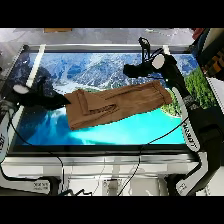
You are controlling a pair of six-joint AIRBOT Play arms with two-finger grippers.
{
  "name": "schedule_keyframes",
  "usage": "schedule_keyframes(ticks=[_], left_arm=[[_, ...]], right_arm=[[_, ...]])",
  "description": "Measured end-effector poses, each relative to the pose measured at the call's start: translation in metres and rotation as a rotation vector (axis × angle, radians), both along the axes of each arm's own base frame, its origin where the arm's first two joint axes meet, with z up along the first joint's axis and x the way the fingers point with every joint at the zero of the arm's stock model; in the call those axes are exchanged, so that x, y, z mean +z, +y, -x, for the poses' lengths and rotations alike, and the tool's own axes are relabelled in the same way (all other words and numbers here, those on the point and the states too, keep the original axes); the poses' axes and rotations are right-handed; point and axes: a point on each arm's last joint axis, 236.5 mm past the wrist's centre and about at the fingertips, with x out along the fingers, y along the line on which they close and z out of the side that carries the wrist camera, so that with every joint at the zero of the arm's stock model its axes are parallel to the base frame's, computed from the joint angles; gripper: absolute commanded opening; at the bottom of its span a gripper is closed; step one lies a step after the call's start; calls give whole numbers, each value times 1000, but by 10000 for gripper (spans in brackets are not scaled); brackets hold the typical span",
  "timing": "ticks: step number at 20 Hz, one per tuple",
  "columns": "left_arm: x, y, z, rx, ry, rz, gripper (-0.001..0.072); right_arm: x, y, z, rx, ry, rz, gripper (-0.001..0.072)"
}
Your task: Fold the clothes and pants, and hang the long-sleeved shirts on hangers.
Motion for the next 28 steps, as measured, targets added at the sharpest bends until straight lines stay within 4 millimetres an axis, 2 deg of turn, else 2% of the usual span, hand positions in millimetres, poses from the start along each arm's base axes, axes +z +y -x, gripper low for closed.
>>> schedule_keyframes(ticks=[3, 5, 7, 8, 9, 11, 13, 15, 17, 20, 22, 24, 28], left_arm=[[-33, 21, 7, 160, 33, 24, 497], [-54, 28, 11, 218, 58, 22, 497], [-66, 24, 12, 253, 78, 47, 496], [-72, 20, 13, 251, 84, 50, 459], [-77, 16, 13, 248, 86, 52, 458], [-81, 1, 11, 220, 72, 61, 450], [-85, -10, 9, 193, 52, 52, 308], [-89, -20, 8, 165, 40, 34, 14], [-90, -27, 8, 142, 32, 27, 12], [-80, -29, 2, 115, 7, 32, 9], [-61, -28, -2, 47, -17, 23, 9], [-29, -26, -10, -4, -42, 8, 8], [41, -8, -9, -150, -57, -148, 8]], right_arm=[[2, 0, -3, -6, -15, -4, 36], [3, 0, -5, -8, -21, -6, 36], [3, 0, -6, -10, -27, -8, 36], [4, 1, -6, -11, -29, -9, 36], [4, 1, -7, -11, -33, -9, 36], [5, 2, -7, -11, -38, -11, 36], [6, 3, -8, -11, -41, -13, 36], [6, 4, -8, -10, -41, -13, 36], [6, 4, -8, -10, -41, -13, 36], [5, 4, -6, 3, -41, -2, 36], [2, 3, -3, 37, -44, 24, 36], [-1, 3, 0, 66, -42, 45, 36], [-6, 4, 4, 94, -32, 62, 36]])
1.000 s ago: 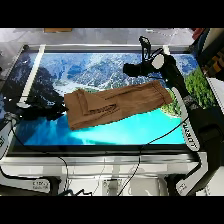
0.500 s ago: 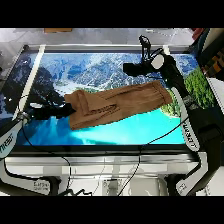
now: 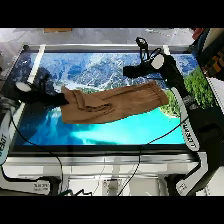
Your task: Fold the clothes and pants, and hang the long-sleeved shirts on hangers.
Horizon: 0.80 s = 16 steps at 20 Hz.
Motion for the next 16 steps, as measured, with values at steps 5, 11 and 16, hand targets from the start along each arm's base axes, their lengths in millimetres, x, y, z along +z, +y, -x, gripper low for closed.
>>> schedule_keyframes(ticks=[5, 11, 16], left_arm=[[84, 7, 14, -101, -50, -183, 9], [120, -21, 36, -198, -72, -244, 10], [126, -30, 43, -227, -72, -253, 11]], right_arm=[[-17, 9, 2, 18, 42, -18, 36], [-59, 50, 18, 87, 122, -21, 36], [-101, 116, 42, 174, 153, -18, 35]])
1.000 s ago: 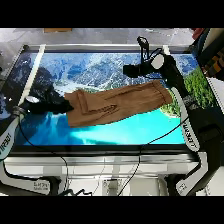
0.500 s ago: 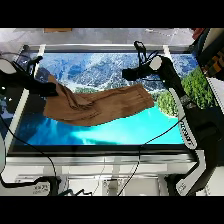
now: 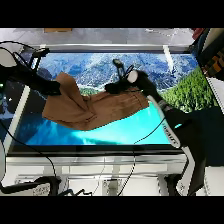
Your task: Fold the clothes and pants, and hang the long-sleeved shirts on hangers.
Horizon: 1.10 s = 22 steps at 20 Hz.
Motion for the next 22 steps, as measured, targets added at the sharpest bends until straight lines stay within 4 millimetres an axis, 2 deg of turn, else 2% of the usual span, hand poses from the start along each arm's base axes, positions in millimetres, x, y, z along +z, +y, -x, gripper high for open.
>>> schedule_keyframes(ticks=[3, 6, 10, 12, 14, 17, 19, 22], left_arm=[[3, -1, 2, -5, -5, -2, 11], [4, -1, 0, -3, -15, -2, 11], [7, -2, -9, 10, -56, 2, 12], [9, -2, -14, 15, -76, 6, 12], [10, -6, -17, 14, -86, 24, 12], [10, -22, -21, 2, -80, 91, 12], [7, -40, -22, -19, -58, 156, 12], [-3, -80, -24, -72, -11, 263, 12]], right_arm=[[-34, 52, 27, 45, 47, -18, 35], [-58, 100, 60, 98, 70, -37, 35], [-67, 151, 98, 163, 54, -62, 35], [-68, 164, 108, 178, 42, -72, 36], [-68, 169, 110, 182, 30, -74, 36], [-68, 155, 99, 174, 23, -49, 36], [-68, 131, 84, 162, 23, -4, 36], [-61, 72, 55, 127, 38, 86, 36]])
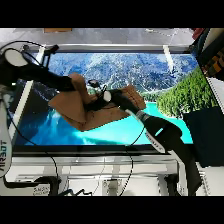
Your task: Fold the clothes and pants, and hang the long-sleeved shirts on hangers.
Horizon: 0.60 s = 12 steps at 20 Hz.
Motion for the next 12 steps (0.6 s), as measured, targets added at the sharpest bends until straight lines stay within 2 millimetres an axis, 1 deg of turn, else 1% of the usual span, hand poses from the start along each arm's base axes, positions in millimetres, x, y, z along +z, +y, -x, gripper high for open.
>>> schedule_keyframes(ticks=[2, 4, 7, 8, 9, 10, 11, 12], left_arm=[[-8, -36, -3, -41, 14, 66, 12], [-17, -81, -10, -71, 3, 132, 12], [-25, -162, -25, -66, -56, 259, 13], [-28, -188, -30, -49, -82, 301, 40], [-31, -211, -34, -31, -106, 334, 182], [-35, -234, -38, -7, -129, 367, 453], [-39, -252, -39, 10, -149, 387, 685], [-44, -269, -39, 25, -167, 404, 703]], right_arm=[[12, -46, -22, -48, 8, 43, 36], [34, -96, -45, -116, 6, 64, 36], [75, -166, -74, -229, -29, 58, 37], [90, -189, -81, -268, -45, 56, 37], [104, -211, -88, -305, -61, 51, 37], [117, -229, -92, -337, -77, 46, 37], [129, -248, -96, -369, -95, 41, 36], [137, -264, -99, -397, -105, 41, 36]])
